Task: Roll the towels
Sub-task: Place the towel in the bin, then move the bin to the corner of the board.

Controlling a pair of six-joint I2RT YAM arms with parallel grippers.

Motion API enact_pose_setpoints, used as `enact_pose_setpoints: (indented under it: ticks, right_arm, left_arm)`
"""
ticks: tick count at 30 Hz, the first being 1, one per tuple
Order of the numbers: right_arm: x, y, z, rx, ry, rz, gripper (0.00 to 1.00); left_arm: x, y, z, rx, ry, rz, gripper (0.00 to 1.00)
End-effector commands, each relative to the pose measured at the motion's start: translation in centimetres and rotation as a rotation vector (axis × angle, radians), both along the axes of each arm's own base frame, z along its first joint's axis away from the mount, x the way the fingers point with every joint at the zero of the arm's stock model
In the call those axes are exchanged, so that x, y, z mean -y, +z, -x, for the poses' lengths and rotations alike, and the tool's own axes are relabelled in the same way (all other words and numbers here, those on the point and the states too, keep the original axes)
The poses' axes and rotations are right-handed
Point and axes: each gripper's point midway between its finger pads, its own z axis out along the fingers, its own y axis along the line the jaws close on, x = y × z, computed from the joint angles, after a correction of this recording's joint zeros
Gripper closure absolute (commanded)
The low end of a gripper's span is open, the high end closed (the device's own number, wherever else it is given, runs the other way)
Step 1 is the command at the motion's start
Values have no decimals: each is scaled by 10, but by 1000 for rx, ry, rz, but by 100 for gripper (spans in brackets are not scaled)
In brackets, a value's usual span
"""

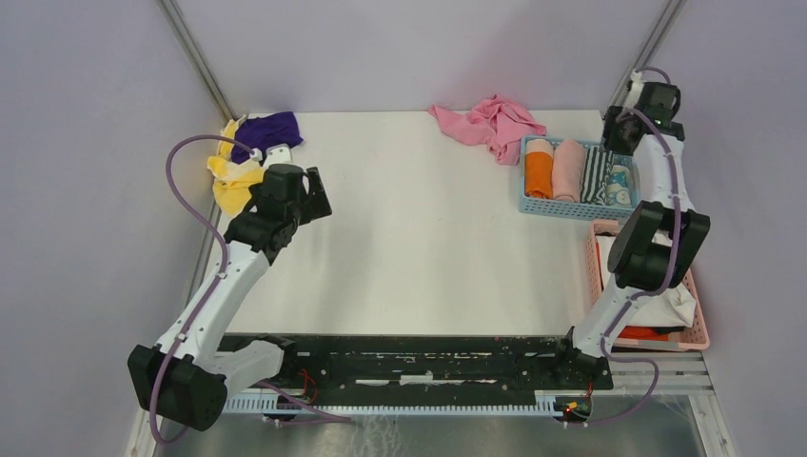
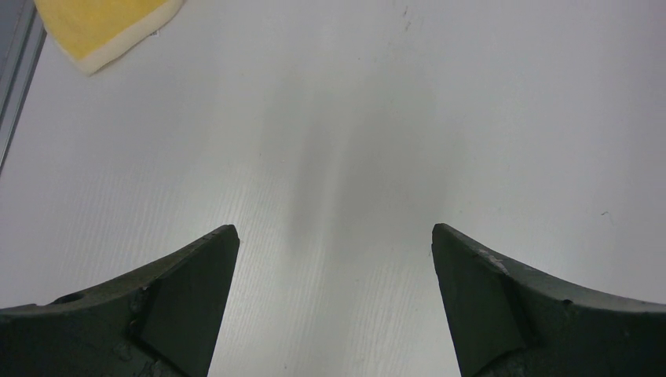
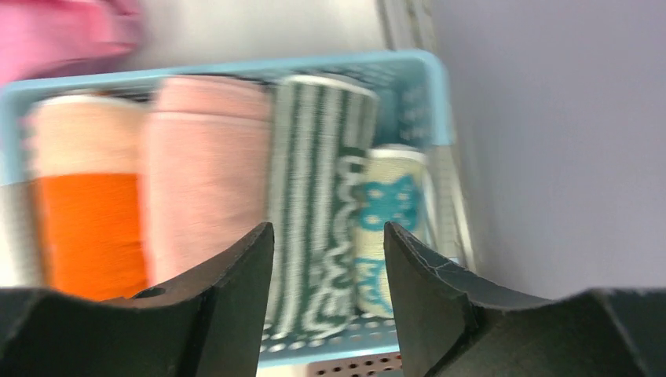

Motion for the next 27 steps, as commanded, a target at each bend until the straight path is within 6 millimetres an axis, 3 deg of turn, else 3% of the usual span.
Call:
enact_pose_setpoints:
  ticks: [1,3,8,12,15,21,27]
  right_arm:
    - [-90,41,-14,91,163,65,38]
    - [-130,37,-15,83,233,75,37]
    - [-209,17,-15,44,349,151,36]
    - [-236,-11,-16,-31,374,279,35]
    - [-234,-29,-15,-74,357,390,35]
    - [-203,-53,-4,-186,301,562,34]
    - [-176,-55,10,-238,243,630,33]
  left_arm:
    - [-1,20,-5,84,-5,26,1]
    - [-2,21,-4,90,-1,30,1]
    - [-5,23,-4,103,5,36,1]
    - [-7,26,-5,119,5,50,1]
    - [-7,25,-5,123,3,51,1]
    - [-6,26,-6,128,-9,48,1]
    - [-1,27,-5,141,-38,60,1]
